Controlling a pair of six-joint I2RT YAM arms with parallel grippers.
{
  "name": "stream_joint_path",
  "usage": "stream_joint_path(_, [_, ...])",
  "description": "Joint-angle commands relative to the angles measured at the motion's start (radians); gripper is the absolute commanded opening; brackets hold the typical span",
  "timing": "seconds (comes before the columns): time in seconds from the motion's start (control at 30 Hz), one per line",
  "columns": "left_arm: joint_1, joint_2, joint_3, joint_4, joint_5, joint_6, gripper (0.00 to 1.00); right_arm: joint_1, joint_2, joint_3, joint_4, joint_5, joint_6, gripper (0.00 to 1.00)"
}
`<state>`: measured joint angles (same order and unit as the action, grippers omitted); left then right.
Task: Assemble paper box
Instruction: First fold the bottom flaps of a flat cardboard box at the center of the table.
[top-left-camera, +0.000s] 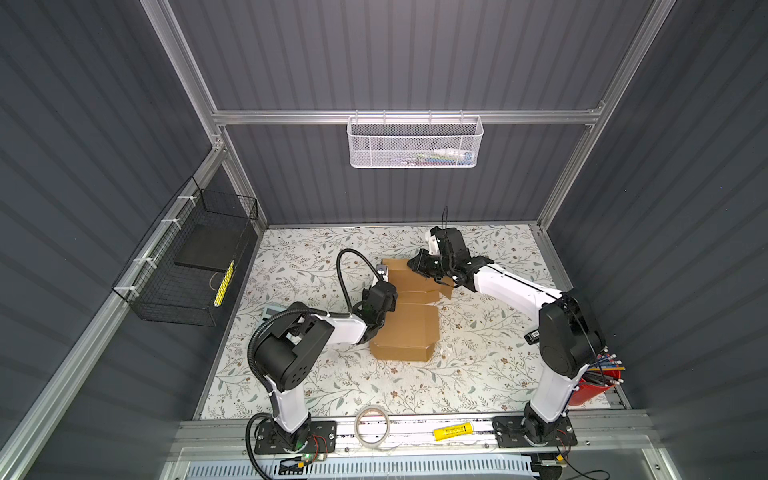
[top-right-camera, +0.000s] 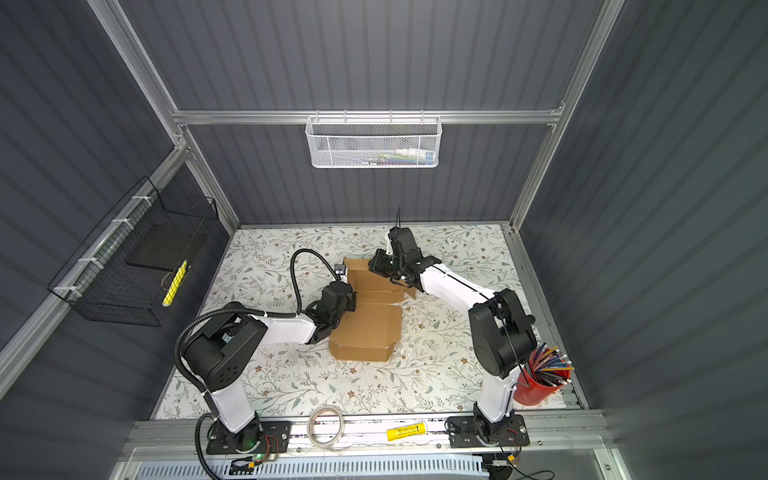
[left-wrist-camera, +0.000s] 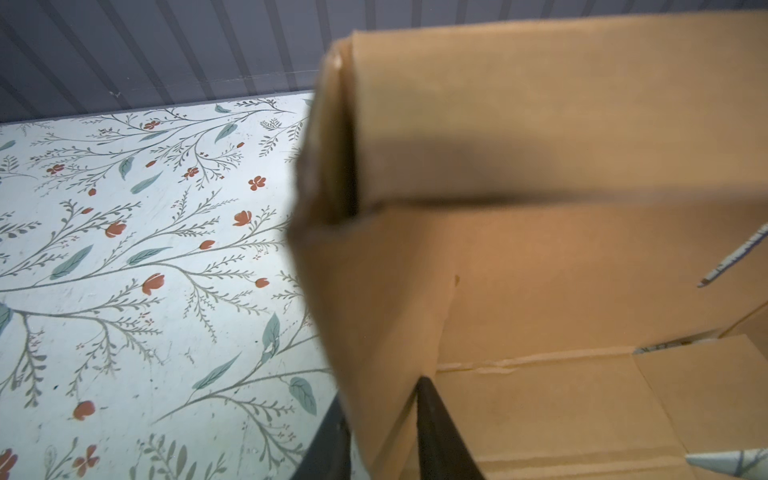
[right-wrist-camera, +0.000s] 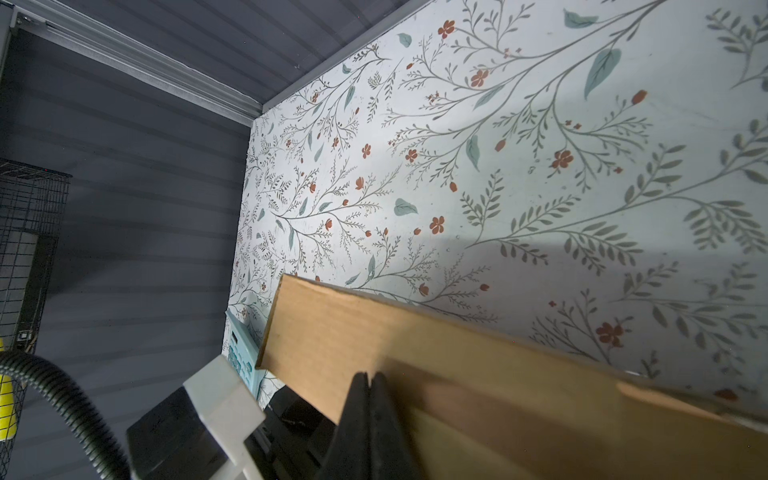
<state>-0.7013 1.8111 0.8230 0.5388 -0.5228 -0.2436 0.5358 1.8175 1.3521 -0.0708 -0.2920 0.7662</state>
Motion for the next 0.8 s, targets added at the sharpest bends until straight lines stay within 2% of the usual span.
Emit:
stream_joint_path(0.0, [0.002, 0.032, 0.002, -0.007, -0.016, -0.018, 0.29, 0.003, 0.010, -0.024, -0.033, 0.000, 0.001, 0.00])
stream_joint_path(0.4, [0.002, 0.080, 0.052, 0.012, -0.063, -0.048, 0.31, 0.003, 0.009, -0.028, -0.041, 0.000, 0.000, 0.00])
stream_joint_path(0.63, [0.003, 0.102, 0.081, 0.025, -0.072, -0.047, 0.10, 0.003, 0.012, -0.026, -0.045, 0.000, -0.001, 0.00])
stream_joint_path(0.77, [0.002, 0.100, 0.084, 0.032, -0.071, -0.044, 0.05, 0.003, 0.014, -0.020, -0.048, -0.001, -0.002, 0.00])
